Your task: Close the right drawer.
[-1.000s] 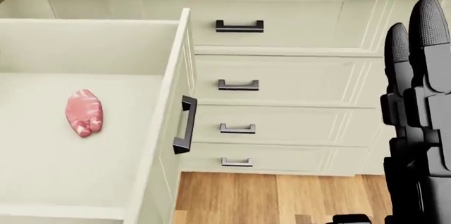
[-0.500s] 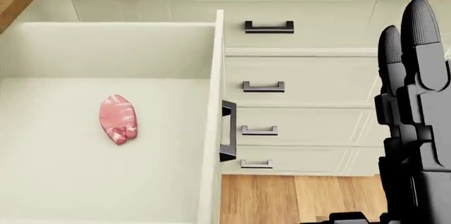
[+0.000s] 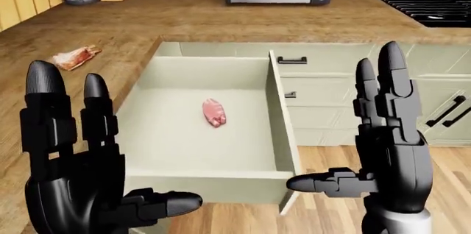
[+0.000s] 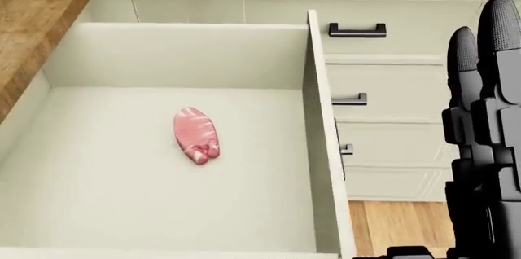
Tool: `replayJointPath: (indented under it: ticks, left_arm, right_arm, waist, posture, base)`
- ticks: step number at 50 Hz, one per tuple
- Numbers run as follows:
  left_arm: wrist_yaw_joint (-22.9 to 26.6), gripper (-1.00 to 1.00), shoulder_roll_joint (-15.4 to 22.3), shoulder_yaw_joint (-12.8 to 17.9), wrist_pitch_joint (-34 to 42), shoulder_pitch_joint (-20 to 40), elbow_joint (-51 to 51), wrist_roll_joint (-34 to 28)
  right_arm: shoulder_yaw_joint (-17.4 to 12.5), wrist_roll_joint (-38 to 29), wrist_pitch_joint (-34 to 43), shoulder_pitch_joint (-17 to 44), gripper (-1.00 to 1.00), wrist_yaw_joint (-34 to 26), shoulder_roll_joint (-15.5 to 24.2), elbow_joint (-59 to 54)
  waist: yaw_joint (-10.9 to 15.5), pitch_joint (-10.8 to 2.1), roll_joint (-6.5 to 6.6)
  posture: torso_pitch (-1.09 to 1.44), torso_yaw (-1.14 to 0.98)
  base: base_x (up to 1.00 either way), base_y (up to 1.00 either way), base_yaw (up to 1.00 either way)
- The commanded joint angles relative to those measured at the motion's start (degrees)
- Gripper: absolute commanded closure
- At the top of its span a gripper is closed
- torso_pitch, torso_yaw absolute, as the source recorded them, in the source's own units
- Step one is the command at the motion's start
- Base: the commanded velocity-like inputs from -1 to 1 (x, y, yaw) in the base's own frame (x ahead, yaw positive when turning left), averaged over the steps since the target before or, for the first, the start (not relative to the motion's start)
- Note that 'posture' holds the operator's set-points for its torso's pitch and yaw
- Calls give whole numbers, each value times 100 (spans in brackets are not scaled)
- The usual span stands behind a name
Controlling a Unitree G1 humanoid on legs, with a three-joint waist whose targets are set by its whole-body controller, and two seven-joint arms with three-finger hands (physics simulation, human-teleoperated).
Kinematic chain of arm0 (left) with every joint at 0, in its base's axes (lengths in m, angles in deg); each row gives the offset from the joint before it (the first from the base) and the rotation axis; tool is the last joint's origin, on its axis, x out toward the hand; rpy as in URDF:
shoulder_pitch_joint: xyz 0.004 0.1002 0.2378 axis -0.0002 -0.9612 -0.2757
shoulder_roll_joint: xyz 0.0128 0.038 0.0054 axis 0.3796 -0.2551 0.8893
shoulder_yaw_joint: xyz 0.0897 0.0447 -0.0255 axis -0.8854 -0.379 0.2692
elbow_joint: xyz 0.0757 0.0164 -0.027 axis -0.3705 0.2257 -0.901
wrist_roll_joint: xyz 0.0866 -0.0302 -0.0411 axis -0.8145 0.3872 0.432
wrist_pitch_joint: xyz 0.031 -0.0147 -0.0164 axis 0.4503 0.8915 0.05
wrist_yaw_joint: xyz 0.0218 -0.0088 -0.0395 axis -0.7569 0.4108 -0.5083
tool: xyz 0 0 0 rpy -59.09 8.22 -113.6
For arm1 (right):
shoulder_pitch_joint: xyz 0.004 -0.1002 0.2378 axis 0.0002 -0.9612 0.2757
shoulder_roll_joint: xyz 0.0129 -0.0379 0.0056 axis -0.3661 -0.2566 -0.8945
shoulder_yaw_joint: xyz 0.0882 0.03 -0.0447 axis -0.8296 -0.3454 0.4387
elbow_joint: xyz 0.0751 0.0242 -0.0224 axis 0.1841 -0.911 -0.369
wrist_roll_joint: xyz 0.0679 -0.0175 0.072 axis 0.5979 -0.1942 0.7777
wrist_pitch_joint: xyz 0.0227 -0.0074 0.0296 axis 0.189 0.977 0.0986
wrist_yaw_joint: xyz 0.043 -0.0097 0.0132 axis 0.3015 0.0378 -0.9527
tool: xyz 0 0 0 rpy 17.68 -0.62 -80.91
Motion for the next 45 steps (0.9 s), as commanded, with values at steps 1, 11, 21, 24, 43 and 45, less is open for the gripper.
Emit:
replayJointPath:
  ticks: [1, 11, 21, 24, 43, 45]
  left_arm:
    - [16, -100, 2, -17, -119, 46, 211, 1]
    - [17, -100, 0, -16, -76, 42, 266, -5]
    - [23, -100, 0, -19, -114, 67, 210, -20]
    - [14, -100, 4, -21, -95, 68, 226, -19]
    - [35, -100, 7, -67, -213, 5, 163, -32]
    - [28, -100, 10, -68, -190, 10, 181, -32]
  right_arm:
    - [-61, 68, -166, 76, -100, 76, 16, 248]
    - [-75, 105, -197, 80, -100, 107, 5, 209]
    - [-70, 102, -242, 71, -100, 93, 8, 188]
    - [-36, 41, -204, 71, -100, 82, 14, 224]
    - [19, -78, -287, 40, -100, 53, 30, 147]
    - [29, -93, -257, 54, -100, 49, 29, 163]
  waist:
    - [-8, -78, -3]
    - [114, -38, -355]
    - [59, -159, -293]
    - [25, -185, -252]
    - [-1, 3, 108]
    - [15, -22, 38]
  posture:
    - [0, 0]
    - [0, 0]
    - [0, 0]
    - [0, 0]
    - [0, 0]
    - [0, 0]
  base:
    - [0, 0, 0]
    - [0, 0, 0]
    - [0, 0, 0]
    - [0, 0, 0]
    - [0, 10, 0]
    - [0, 13, 0]
